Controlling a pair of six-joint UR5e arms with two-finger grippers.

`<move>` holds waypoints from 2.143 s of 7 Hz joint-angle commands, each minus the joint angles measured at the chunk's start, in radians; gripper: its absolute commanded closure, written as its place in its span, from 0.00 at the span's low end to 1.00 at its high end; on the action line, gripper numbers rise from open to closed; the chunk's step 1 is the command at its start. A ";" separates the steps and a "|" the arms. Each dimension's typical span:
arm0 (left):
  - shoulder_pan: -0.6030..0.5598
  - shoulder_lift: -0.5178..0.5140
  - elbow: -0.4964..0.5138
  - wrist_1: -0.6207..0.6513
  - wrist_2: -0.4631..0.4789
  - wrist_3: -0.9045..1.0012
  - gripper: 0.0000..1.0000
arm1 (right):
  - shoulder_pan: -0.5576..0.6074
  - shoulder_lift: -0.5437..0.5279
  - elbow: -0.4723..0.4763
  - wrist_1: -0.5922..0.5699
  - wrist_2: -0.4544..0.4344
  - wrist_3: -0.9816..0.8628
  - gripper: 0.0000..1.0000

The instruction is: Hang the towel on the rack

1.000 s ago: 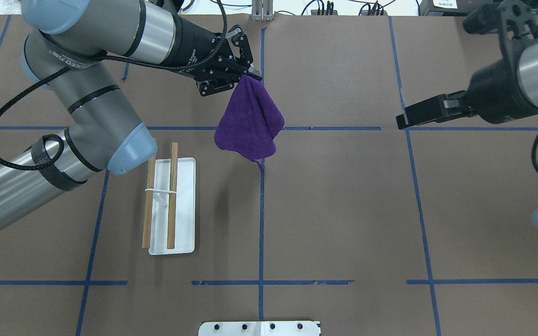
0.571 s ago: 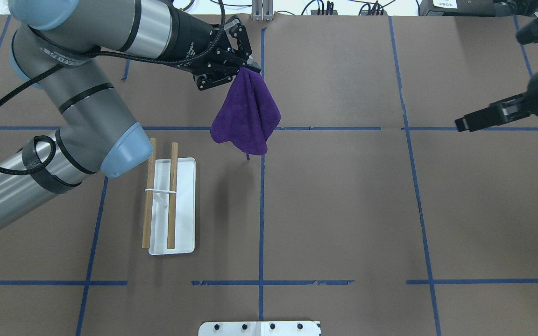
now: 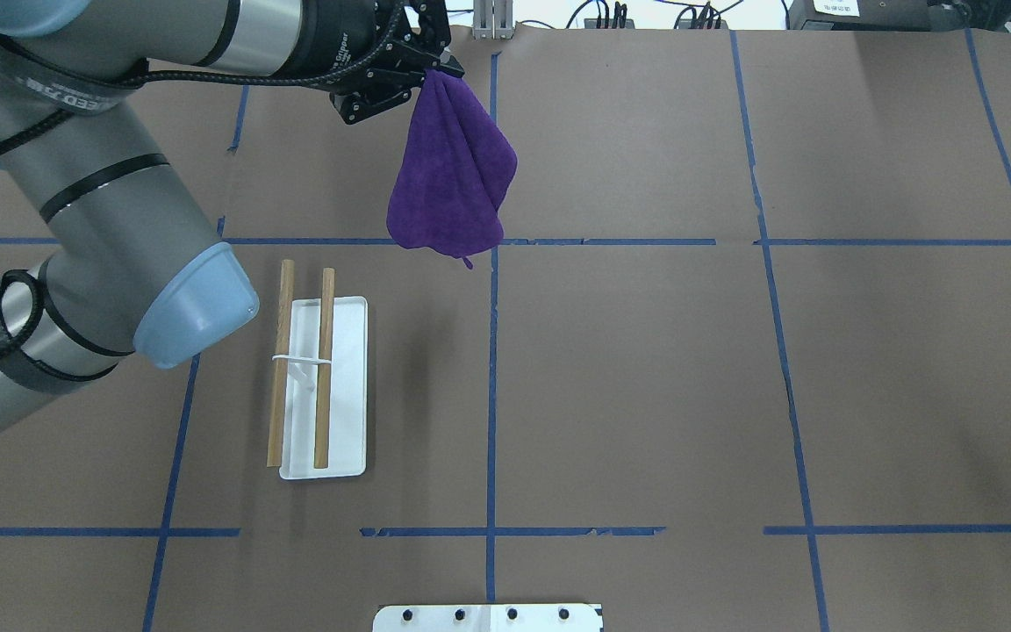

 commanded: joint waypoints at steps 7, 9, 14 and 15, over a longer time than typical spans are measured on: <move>0.346 0.005 -0.276 0.760 0.314 -0.175 1.00 | 0.245 0.004 -0.218 -0.120 0.173 -0.190 0.00; 0.300 0.014 -0.299 0.819 0.314 -0.174 1.00 | 0.245 0.001 -0.219 -0.103 0.172 -0.191 0.00; 0.260 0.253 -0.331 0.847 0.367 -0.160 1.00 | 0.245 0.003 -0.210 -0.103 0.175 -0.188 0.00; 0.262 0.279 -0.331 0.848 0.368 -0.160 1.00 | 0.245 0.003 -0.208 -0.103 0.176 -0.188 0.00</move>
